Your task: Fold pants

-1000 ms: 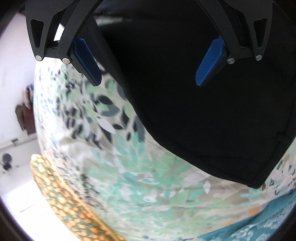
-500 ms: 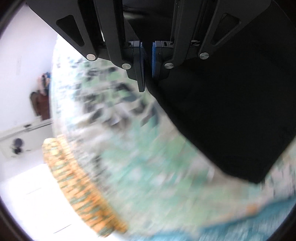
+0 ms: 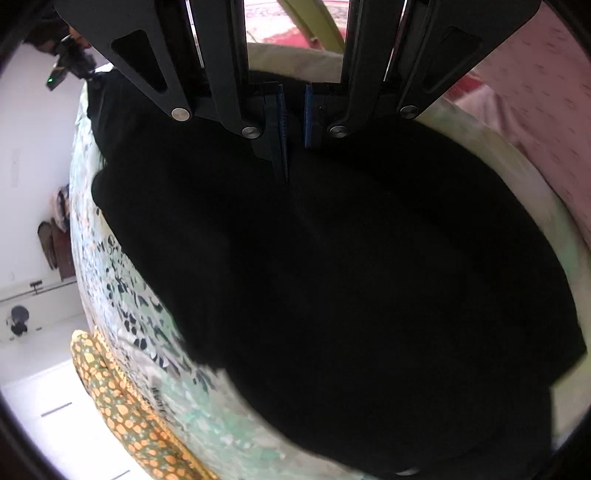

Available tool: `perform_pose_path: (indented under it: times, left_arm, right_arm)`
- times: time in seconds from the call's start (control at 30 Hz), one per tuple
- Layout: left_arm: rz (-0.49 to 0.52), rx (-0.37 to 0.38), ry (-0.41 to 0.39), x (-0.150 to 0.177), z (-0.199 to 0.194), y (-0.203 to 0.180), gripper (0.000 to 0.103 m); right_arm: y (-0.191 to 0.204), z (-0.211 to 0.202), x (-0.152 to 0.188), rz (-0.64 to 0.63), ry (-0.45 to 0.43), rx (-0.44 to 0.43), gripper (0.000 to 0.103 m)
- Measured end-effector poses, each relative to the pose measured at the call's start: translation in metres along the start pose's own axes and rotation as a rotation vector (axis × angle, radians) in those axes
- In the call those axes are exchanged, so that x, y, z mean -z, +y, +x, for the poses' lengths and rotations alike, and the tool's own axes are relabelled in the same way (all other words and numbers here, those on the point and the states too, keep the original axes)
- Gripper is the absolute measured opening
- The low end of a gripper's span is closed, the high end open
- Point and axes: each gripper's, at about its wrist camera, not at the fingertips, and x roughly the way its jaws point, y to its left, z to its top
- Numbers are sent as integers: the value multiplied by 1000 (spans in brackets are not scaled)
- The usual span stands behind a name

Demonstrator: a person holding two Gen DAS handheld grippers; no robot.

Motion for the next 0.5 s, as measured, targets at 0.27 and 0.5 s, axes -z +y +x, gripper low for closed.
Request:
perform_pose_path:
  times: [0.27, 0.5]
  left_arm:
    - [90, 29, -20, -7, -12, -31, 7]
    - [138, -13, 64, 7, 14, -36, 7]
  right_arm:
    - [-4, -31, -8, -36, -95, 2, 5]
    - [-21, -4, -15, -47, 25, 85, 8]
